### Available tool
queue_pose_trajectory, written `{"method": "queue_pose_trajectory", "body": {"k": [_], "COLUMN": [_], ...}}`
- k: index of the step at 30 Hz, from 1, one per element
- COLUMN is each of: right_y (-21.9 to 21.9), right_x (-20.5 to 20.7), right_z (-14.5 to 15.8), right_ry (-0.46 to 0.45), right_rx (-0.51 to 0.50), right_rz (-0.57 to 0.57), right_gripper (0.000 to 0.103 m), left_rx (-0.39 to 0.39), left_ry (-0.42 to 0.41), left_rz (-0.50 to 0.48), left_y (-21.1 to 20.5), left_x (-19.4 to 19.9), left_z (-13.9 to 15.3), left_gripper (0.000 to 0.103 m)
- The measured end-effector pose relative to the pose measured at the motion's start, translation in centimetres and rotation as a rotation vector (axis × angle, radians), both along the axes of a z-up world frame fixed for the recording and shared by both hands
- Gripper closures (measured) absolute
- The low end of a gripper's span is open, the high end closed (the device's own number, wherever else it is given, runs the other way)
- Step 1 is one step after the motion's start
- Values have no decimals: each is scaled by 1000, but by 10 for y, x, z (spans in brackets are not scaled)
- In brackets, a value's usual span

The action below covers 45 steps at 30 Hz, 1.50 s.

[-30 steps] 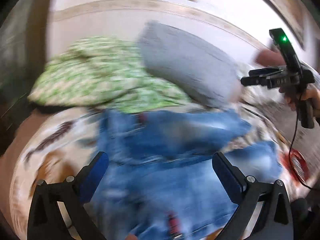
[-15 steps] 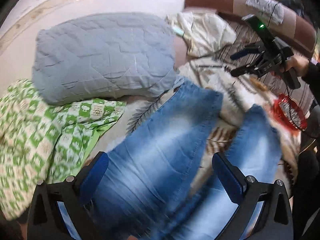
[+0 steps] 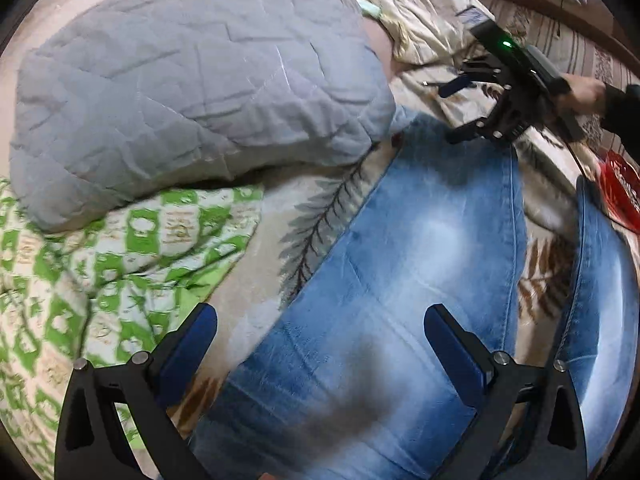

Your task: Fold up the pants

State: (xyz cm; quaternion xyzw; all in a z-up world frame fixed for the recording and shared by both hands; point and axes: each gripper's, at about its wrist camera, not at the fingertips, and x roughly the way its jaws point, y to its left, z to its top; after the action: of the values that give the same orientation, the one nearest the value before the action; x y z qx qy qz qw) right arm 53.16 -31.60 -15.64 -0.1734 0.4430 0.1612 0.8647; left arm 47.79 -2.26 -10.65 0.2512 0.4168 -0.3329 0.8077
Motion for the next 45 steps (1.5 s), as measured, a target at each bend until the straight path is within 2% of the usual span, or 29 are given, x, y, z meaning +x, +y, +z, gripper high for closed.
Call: {"method": "queue_pose_trajectory", "body": {"k": [2,5,8,9,10,11,13,16,18,20,22,24,26,30,33,36,41,45], "right_y": [-1,1,6,7,7,6,4,0,-3,-4,-4,-3,-3,2,4,7,6,5], "right_x": [4,8,12,13,14,14,13,8,4,2,-2,-3,-4,-7,-15,-30,-74,-132], "right_z": [-8,-19,-27,-28,-29,-29,-26,-20,-16,-14,-15,-15,-14,-11,-2,14,53,80], "right_ry": [18,60,94,99,103,107,102,79,64,59,58,58,52,24,0,-30,-88,-104], "right_rx": [27,80,88,94,104,117,128,142,150,153,140,129,124,106,75,23,-41,-69], "right_rz": [10,41,66,70,68,67,75,86,88,92,97,99,101,101,107,124,162,198], "right_gripper": [10,18,47,63,72,73,92,94,94,95,95,95,95,96,96,96,96,96], "left_rx": [14,30,27,27,23,11,-13,-13,21,49,48,25,43,79,76,70,52,48], "left_ry": [14,49,86,96,113,144,186,235,251,269,263,261,264,229,187,136,22,-48], "left_rz": [-13,-24,-29,-26,-23,-12,1,0,-8,-9,5,22,17,1,8,-7,-48,-78], "left_y": [-1,-2,-3,-4,-5,-5,-6,-11,-17,-22,-24,-24,-25,-32,-36,-39,-44,-42], "left_x": [6,17,27,31,35,41,48,53,54,55,57,59,57,51,41,24,-33,-94], "left_z": [-10,-21,-28,-30,-33,-35,-38,-45,-52,-61,-63,-60,-59,-55,-47,-24,29,60], "left_gripper": [0,0,0,0,0,0,2,17,35,37,49,83,89,94,95,95,95,95]}}
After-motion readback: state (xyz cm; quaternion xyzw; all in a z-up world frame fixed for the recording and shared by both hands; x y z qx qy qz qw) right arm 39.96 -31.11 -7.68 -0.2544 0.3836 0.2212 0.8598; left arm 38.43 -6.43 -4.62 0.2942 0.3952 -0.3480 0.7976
